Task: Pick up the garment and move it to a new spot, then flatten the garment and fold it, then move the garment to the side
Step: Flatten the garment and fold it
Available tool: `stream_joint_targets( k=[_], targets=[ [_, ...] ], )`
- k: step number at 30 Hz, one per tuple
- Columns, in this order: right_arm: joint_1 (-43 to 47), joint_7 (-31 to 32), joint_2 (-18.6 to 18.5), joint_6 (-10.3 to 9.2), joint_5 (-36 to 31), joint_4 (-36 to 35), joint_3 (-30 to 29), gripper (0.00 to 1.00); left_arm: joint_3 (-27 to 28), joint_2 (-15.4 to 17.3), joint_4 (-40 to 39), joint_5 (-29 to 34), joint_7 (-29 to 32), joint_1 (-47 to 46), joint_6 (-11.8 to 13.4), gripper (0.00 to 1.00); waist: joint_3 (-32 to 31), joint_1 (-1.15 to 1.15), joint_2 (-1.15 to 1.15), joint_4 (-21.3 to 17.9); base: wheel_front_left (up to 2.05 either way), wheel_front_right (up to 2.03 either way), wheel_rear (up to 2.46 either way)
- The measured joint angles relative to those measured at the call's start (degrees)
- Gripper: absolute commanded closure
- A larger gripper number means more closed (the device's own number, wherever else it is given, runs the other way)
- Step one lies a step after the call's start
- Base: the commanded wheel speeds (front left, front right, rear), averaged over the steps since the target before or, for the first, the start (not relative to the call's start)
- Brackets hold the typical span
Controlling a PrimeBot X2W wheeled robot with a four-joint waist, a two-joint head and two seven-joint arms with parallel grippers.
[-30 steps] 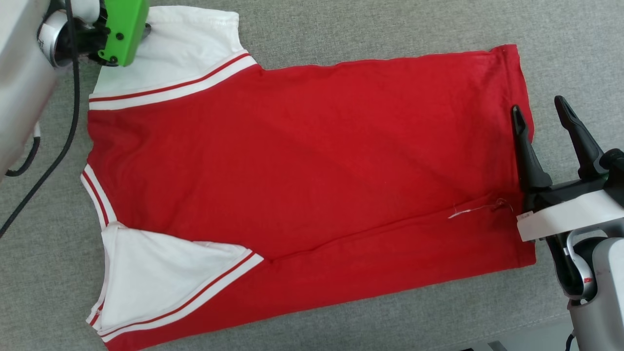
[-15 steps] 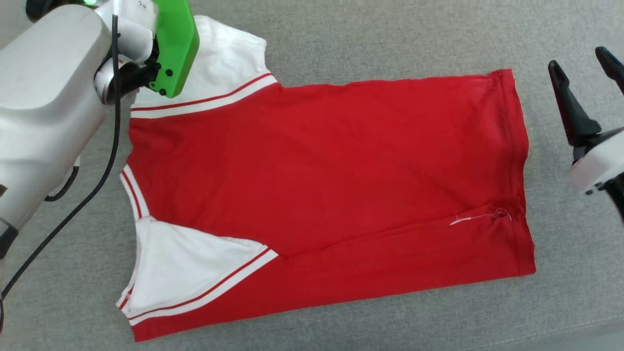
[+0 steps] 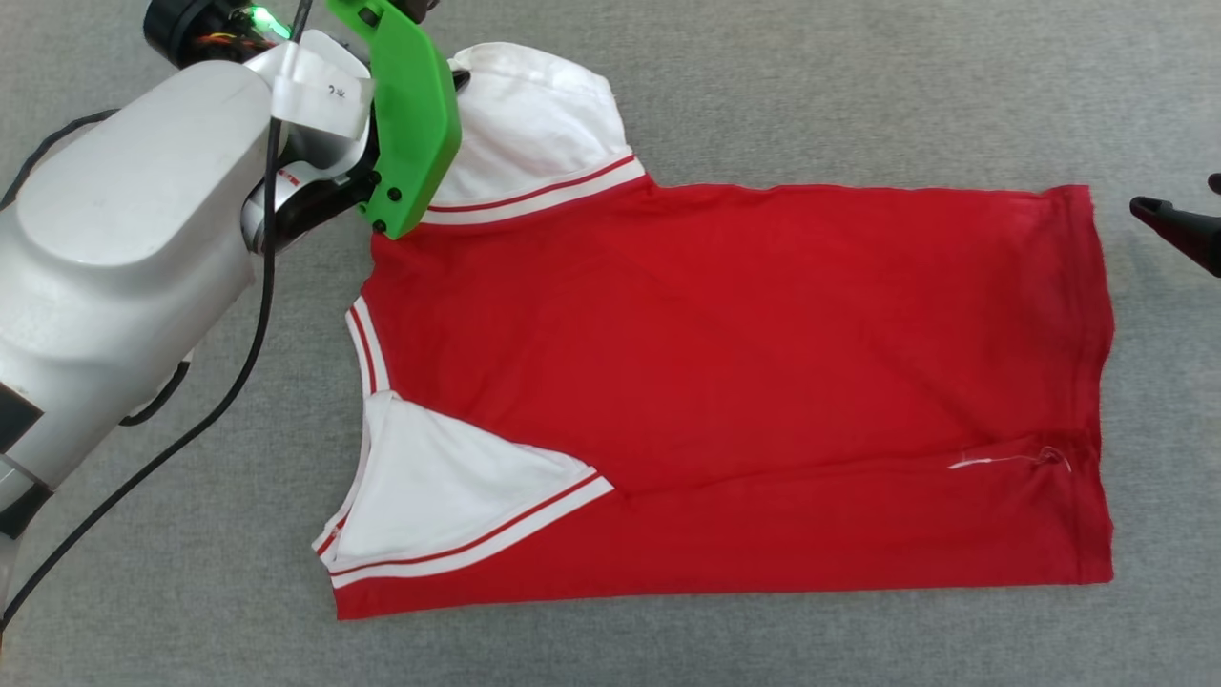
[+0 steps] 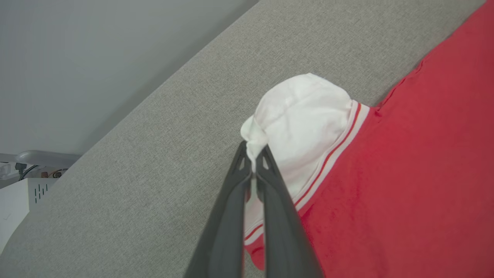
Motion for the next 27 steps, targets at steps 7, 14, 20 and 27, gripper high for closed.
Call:
stream_joint_targets(
  k=[7,14,20,27],
  targets=[
    [-5.3,5.4,2.2,0.0,-0.6,7.2,1.7,0.0,-0.3,-0.5,-2.7,0.8,-1.3,-0.6,0.0,1.0,2.9,0.0,0.0,2.3,0.0,0.0,0.0],
    [-6.1,5.7,4.9,-0.03,-2.0,11.7,5.8,0.0,-0.4,-0.4,-3.4,0.9,-2.5,-2.5,0.0,1.0,5.8,0.0,0.0,3.6,0.0,0.0,0.0],
    [-6.1,3.1,4.4,-0.02,-1.4,13.2,6.8,0.01,-0.5,-0.3,-3.2,0.9,-2.9,-2.4,0.0,1.0,6.7,0.0,0.0,4.1,0.0,0.0,0.0],
    [-6.6,-5.3,4.8,-0.04,0.4,15.2,9.4,1.0,-0.6,0.1,-1.6,0.8,-4.2,-2.1,0.0,1.0,4.9,0.0,0.0,3.5,0.0,0.0,0.0]
  ],
)
